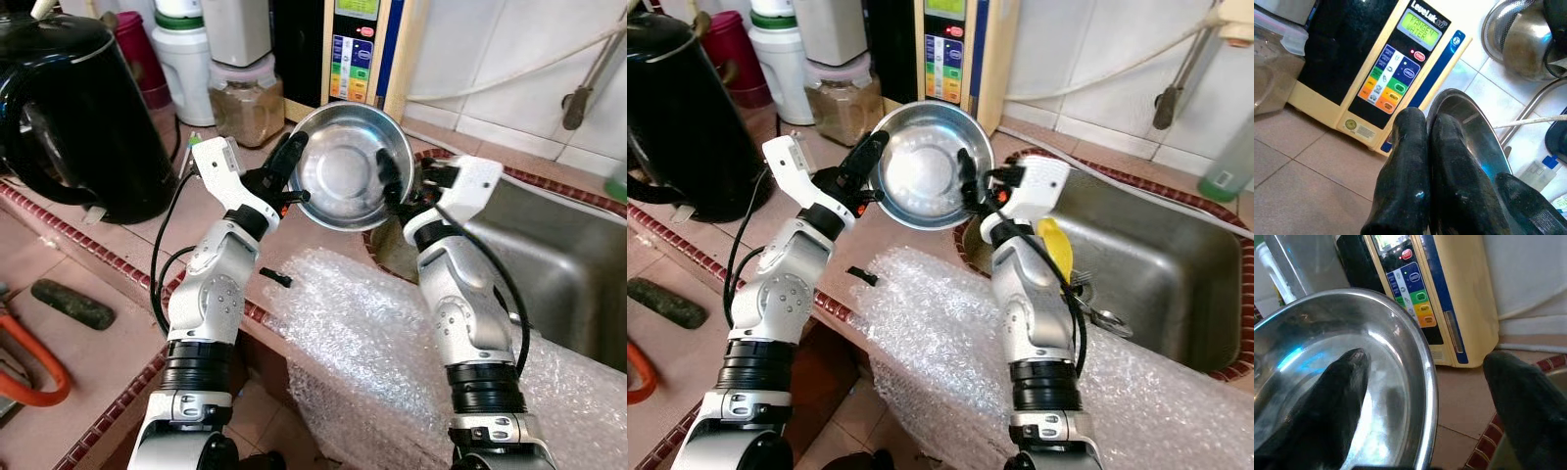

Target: Kitchen organization

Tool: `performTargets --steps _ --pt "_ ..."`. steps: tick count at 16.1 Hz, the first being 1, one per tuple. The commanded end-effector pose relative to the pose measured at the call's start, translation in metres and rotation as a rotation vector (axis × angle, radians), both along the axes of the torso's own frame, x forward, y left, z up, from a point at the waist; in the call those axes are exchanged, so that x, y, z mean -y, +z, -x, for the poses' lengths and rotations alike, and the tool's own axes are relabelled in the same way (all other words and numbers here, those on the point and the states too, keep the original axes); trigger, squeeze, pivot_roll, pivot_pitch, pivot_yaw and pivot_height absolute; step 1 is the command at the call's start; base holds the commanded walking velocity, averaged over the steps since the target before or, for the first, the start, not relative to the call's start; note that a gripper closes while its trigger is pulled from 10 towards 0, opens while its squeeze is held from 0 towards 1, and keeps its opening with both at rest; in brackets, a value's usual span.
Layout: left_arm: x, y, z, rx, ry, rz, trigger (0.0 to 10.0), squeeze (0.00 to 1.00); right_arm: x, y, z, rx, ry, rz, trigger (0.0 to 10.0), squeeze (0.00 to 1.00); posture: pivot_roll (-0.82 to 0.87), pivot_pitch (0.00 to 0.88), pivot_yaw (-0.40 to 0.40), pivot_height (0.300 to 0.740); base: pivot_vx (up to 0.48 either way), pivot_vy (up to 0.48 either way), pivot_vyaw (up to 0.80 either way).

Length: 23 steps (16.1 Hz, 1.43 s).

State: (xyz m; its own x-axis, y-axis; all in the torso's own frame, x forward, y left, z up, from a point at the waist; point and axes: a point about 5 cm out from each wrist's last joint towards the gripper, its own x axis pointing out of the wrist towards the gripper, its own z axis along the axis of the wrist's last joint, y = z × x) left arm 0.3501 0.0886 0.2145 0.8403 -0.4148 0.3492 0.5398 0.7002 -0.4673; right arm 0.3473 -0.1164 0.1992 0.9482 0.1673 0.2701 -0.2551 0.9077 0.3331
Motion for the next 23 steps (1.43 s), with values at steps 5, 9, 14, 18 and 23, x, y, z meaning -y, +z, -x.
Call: performTargets --steps 5,9,14,18,23 --pt "0.005 0.008 0.003 0.038 -0.036 -0.001 0.0 0.00 -0.018 -0.019 0.005 -0.128 0.184 -0.040 0.0 0.00 0.04 0.044 0.030 0.740 0.000 0.000 0.00" --pt "0.003 0.007 0.004 0.035 -0.036 -0.009 0.0 0.00 -0.005 -0.019 0.003 -0.162 0.162 -0.092 0.0 0.00 0.04 0.049 0.033 0.740 0.000 0.000 0.00" --pt "0.002 0.007 0.003 0.035 -0.031 -0.014 0.0 0.00 0.012 -0.021 0.000 -0.172 0.036 -0.092 0.0 0.00 0.04 0.054 0.034 0.740 0.000 0.000 0.00" --pt "0.001 0.007 0.003 0.035 -0.027 -0.017 0.0 0.00 0.009 -0.024 0.001 -0.186 0.039 -0.097 0.0 0.00 0.04 0.054 0.036 0.740 0.000 0.000 0.00" --pt "0.002 0.006 0.003 0.032 -0.032 -0.034 0.0 0.00 0.010 -0.022 0.000 -0.184 0.057 -0.121 0.0 0.00 0.04 0.056 0.036 0.740 0.000 0.000 0.00"
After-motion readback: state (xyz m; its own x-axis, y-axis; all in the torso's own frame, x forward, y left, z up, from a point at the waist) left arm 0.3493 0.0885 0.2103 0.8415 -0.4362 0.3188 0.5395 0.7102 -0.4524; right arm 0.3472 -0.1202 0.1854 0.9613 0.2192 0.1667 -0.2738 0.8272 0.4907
